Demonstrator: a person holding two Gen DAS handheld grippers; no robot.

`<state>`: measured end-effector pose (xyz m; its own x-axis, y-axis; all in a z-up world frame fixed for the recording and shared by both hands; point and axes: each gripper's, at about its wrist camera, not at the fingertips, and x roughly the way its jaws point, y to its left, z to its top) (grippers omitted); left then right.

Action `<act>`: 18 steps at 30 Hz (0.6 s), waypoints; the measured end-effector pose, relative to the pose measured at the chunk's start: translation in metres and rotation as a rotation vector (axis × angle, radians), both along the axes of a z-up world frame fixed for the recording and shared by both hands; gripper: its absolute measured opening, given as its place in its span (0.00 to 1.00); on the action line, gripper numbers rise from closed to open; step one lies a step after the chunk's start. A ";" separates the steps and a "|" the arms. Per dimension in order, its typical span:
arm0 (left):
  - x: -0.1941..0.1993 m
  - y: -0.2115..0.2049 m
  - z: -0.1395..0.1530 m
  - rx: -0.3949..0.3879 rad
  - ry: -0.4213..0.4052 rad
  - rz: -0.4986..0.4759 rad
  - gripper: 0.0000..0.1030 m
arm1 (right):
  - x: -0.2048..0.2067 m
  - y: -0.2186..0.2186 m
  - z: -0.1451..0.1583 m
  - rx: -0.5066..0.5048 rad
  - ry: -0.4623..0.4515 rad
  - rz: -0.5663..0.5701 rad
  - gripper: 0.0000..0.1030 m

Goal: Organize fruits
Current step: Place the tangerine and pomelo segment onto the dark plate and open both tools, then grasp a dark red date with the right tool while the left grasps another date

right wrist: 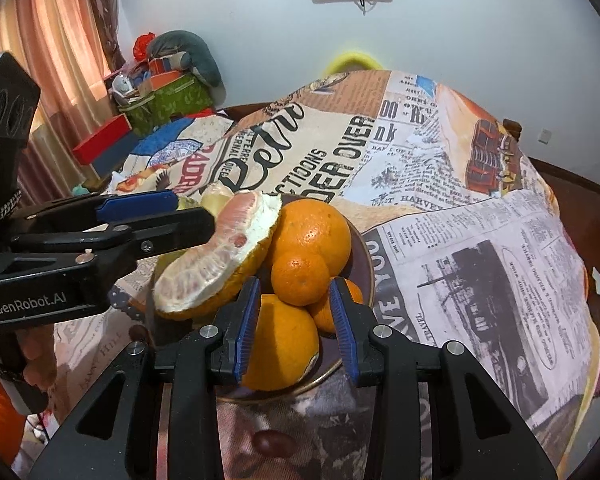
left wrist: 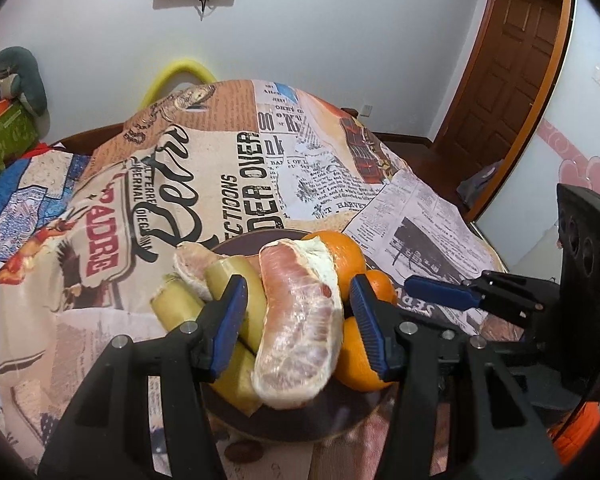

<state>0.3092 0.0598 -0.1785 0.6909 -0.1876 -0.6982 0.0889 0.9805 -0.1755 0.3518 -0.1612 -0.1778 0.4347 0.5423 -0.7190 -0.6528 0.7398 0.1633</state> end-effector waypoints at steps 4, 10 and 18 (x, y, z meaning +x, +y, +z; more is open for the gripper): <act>-0.018 0.001 0.011 0.022 -0.023 0.011 0.51 | -0.010 -0.005 0.013 0.009 -0.022 -0.010 0.32; -0.048 0.006 0.027 0.040 -0.052 0.030 0.51 | -0.026 -0.014 0.032 0.025 -0.057 -0.025 0.32; -0.085 0.011 0.031 0.066 -0.047 0.044 0.51 | -0.049 -0.028 0.045 0.034 -0.084 -0.047 0.33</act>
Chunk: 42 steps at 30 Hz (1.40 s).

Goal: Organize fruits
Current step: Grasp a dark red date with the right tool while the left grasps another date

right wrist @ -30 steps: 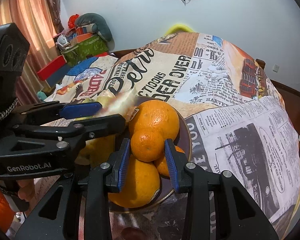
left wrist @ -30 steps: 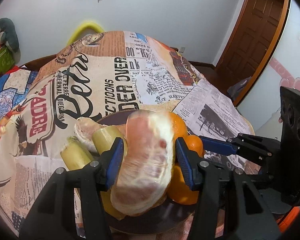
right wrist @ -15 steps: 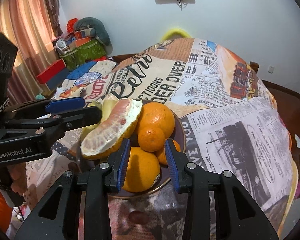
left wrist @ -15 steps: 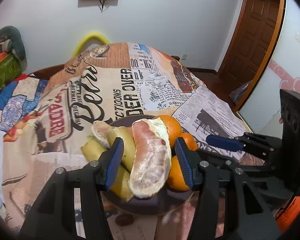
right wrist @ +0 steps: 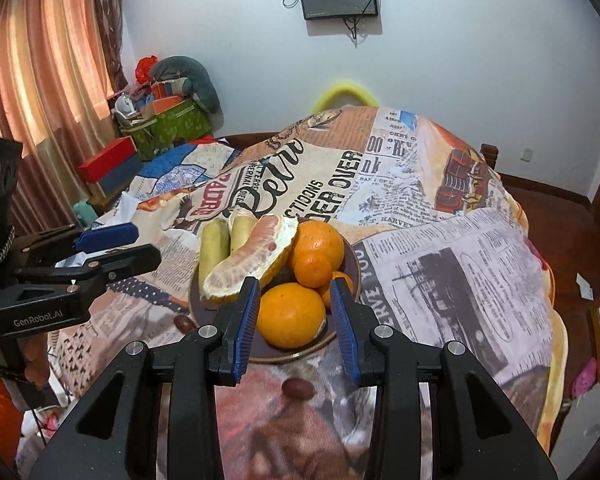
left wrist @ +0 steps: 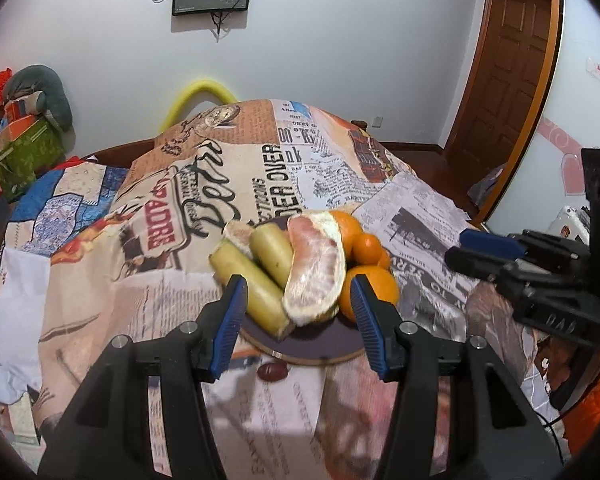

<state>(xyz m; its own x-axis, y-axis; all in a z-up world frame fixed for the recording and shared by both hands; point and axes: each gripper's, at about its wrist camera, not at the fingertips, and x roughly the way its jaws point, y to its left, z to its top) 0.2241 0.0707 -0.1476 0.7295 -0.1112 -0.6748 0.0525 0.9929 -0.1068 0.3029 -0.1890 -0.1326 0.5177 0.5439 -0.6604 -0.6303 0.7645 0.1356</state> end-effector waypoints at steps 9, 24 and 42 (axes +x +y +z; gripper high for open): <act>-0.026 0.009 -0.030 0.005 0.081 0.018 0.52 | -0.015 -0.012 -0.025 -0.037 0.056 -0.027 0.38; -0.019 0.015 -0.096 -0.036 0.200 0.020 0.51 | -0.012 -0.003 -0.089 -0.123 0.197 -0.020 0.38; 0.002 0.010 -0.104 -0.007 0.184 0.018 0.21 | -0.012 0.003 -0.091 -0.108 0.184 0.001 0.25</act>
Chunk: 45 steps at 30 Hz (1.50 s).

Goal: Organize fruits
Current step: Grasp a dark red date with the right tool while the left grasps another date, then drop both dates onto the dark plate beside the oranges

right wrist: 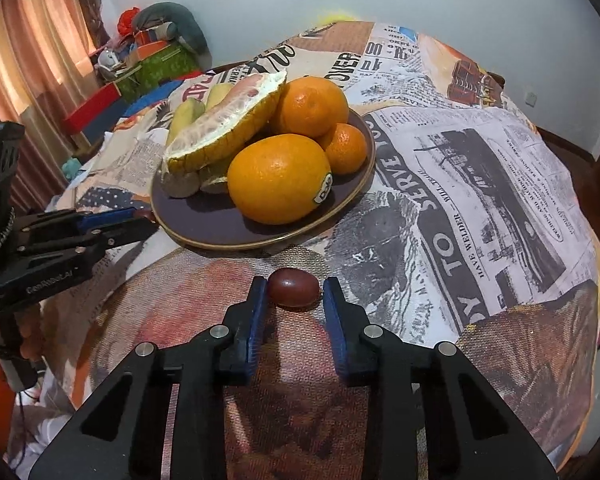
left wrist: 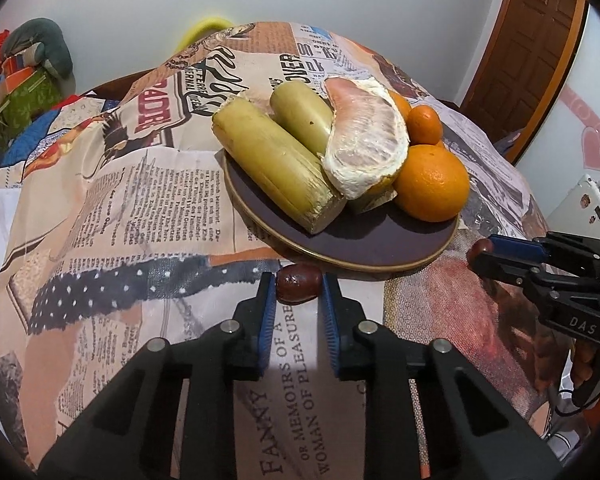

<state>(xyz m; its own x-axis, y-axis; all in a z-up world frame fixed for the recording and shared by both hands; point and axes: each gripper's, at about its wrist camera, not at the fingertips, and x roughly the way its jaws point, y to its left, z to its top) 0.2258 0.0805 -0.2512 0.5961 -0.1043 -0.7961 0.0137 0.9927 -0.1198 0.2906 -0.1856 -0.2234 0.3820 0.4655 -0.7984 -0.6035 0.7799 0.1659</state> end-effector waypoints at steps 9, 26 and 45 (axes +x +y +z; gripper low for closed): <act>-0.010 0.001 0.013 -0.017 -0.025 -0.007 0.21 | -0.003 0.015 0.017 0.035 -0.029 0.029 0.25; 0.010 -0.018 0.018 -0.041 -0.040 -0.076 0.21 | 0.004 0.045 0.009 0.036 -0.008 0.085 0.26; 0.013 -0.019 0.016 -0.012 -0.028 -0.064 0.39 | 0.004 0.042 0.008 0.043 0.016 0.084 0.33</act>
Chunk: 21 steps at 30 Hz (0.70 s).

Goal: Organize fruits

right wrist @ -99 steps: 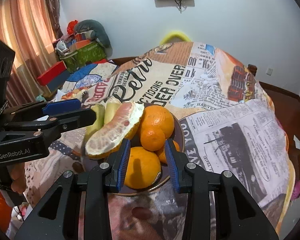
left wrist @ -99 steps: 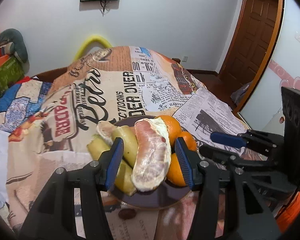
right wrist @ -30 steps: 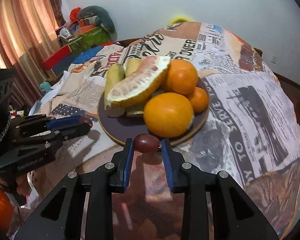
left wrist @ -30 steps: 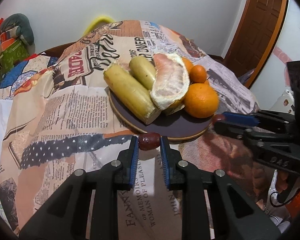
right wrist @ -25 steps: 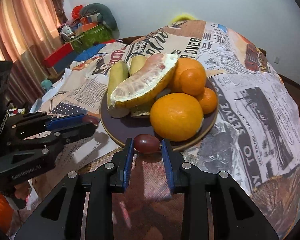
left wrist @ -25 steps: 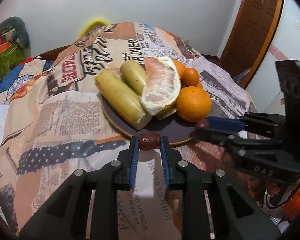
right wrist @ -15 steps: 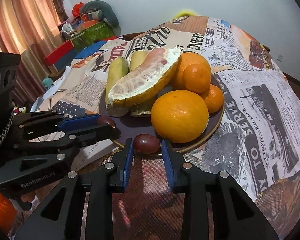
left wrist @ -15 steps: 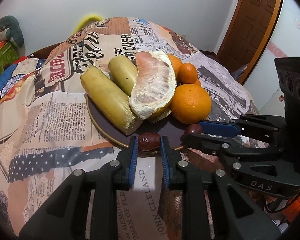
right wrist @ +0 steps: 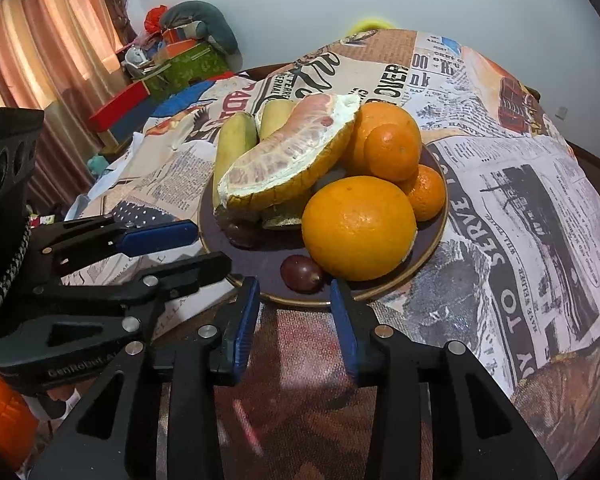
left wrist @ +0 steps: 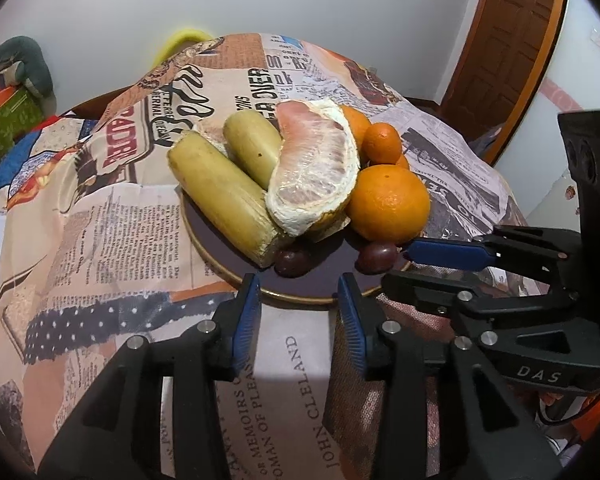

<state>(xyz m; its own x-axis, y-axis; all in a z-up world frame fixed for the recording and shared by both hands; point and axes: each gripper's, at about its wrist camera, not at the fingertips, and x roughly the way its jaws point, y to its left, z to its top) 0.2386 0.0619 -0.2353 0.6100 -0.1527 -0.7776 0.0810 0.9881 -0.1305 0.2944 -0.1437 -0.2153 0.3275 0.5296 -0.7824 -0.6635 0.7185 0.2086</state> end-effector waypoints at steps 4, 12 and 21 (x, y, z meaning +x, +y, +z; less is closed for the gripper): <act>-0.009 0.007 0.014 -0.010 -0.030 0.037 0.39 | -0.005 -0.007 0.011 0.009 -0.020 -0.011 0.33; -0.060 0.013 0.088 0.010 -0.224 0.113 0.39 | -0.029 -0.035 0.079 0.095 -0.174 -0.073 0.33; -0.133 -0.002 0.187 0.034 -0.518 0.136 0.39 | -0.087 -0.073 0.184 0.270 -0.464 -0.135 0.33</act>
